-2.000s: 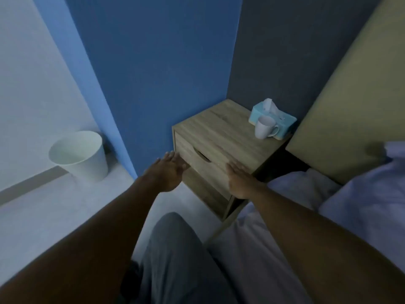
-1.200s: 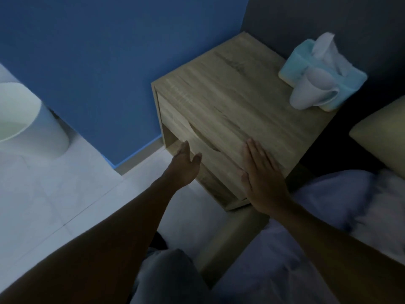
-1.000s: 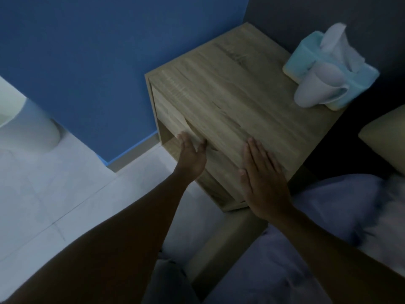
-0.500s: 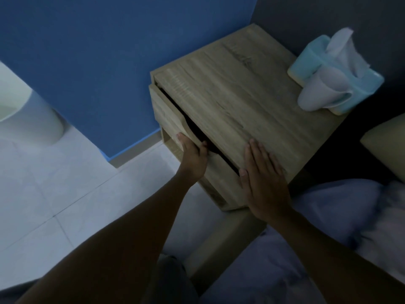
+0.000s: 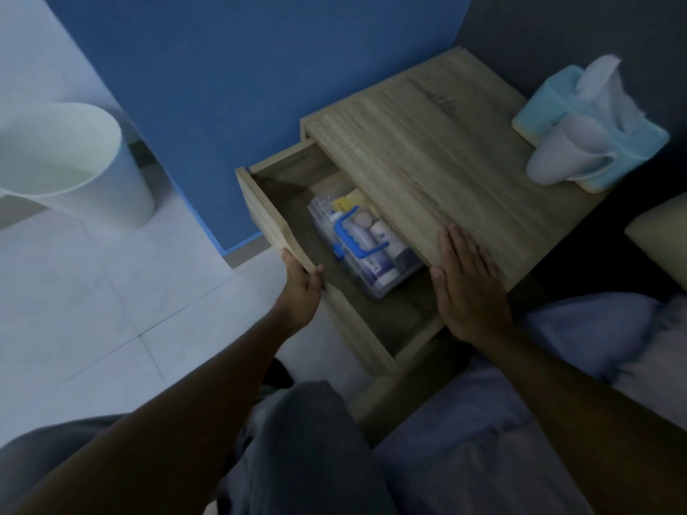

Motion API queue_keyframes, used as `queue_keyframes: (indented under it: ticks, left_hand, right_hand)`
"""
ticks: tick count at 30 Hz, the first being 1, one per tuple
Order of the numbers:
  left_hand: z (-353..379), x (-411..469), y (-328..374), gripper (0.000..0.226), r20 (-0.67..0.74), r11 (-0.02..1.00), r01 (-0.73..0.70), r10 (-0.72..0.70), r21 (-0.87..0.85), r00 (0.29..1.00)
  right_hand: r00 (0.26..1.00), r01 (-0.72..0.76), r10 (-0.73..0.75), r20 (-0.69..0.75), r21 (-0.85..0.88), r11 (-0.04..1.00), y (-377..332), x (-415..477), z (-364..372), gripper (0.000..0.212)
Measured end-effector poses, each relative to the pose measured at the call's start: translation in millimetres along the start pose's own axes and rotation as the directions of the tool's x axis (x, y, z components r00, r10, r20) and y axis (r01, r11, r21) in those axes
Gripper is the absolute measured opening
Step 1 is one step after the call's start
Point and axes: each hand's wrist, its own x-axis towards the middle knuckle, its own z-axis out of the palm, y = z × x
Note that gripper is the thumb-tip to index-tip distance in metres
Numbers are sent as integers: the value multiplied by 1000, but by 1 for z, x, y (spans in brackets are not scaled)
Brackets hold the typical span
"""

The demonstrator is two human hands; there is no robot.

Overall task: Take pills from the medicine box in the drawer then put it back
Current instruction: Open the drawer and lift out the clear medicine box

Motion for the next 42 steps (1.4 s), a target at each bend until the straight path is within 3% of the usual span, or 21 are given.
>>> queue_keyframes:
  ticks: [14,18,21,24,27,31,35,37,42]
  left_hand:
    - [-41,-44,-18,77,-29,998,-8,10,69,1000]
    - [-40,-43,-14,80,-69,996,56,-51,73,996]
    - [-40,-45,8,105,-206,975,-27,73,219,976]
    - [-44,-39,37,126,-206,821,-119,276,558,939]
    - [-49,-20,67,116,-116,659,-161,356,735,927]
    - [-48,12,84,83,52,748,-151,155,646,987]
    - [-49,43,78,72,22,771,-20,8,636,1000]
    - [-52,56,76,59,-2,826,23,-27,563,1000]
    - [-55,62,71,38,-57,926,64,-46,373,997]
  right_hand:
    - [990,-27,14,144,89,996,-1,2,-10,63]
    - [971,-169,139,196,146,975,-17,3,-17,68]
    - [988,-124,89,123,314,941,-45,-10,-23,65]
    - [999,13,12,-45,521,854,-84,-28,-23,54]
    - [990,-119,142,14,634,764,-120,-27,-14,57]
    - [884,-463,404,235,559,688,-140,-13,2,73]
    - [735,-665,587,340,533,523,-138,3,18,75]
    - [662,-721,639,391,564,402,-137,4,25,64]
    - [613,-712,657,439,668,218,-137,3,32,47]
